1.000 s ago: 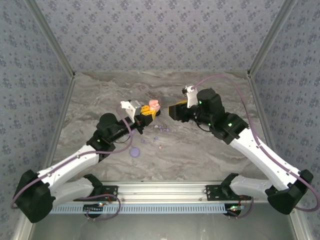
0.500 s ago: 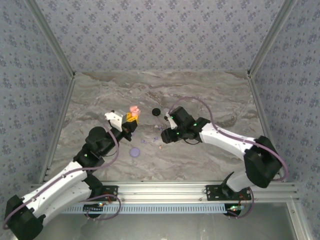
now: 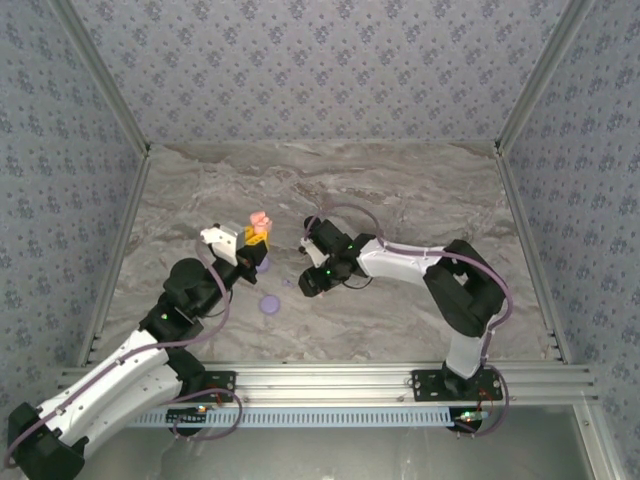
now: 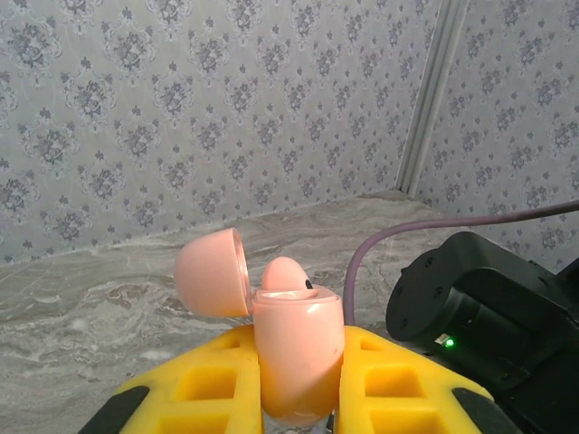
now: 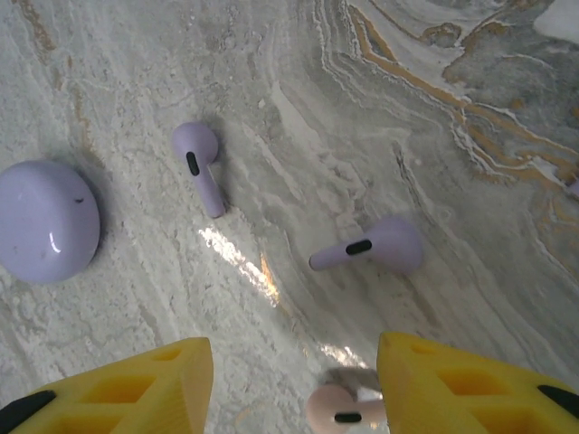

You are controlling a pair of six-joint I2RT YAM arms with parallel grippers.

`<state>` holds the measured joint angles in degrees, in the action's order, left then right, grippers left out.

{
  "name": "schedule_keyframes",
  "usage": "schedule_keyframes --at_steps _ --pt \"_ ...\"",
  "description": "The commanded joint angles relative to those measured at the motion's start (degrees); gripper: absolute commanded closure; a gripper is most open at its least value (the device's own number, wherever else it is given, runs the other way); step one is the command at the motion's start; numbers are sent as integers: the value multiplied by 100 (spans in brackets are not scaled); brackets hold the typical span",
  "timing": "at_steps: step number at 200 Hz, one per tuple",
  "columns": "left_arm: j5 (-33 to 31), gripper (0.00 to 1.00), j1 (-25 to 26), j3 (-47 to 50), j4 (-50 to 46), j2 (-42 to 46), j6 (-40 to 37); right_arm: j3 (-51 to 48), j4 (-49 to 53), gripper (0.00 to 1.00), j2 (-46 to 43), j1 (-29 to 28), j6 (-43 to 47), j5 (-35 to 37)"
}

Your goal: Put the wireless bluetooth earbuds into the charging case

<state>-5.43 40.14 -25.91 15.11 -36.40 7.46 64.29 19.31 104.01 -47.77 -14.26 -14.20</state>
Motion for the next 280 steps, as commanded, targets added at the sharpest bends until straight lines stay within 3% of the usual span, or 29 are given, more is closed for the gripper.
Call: schedule_keyframes --at_steps 1,200,280 --pt "-38 100 -46 -9 37 72 -104 180 170 47 217 -34 155 -29" --pt "92 100 -156 -98 141 -161 -103 -496 1216 48 -178 -658 -312 232" --pt "137 100 -175 -103 83 -123 -70 136 1396 47 -462 -501 -437 776"
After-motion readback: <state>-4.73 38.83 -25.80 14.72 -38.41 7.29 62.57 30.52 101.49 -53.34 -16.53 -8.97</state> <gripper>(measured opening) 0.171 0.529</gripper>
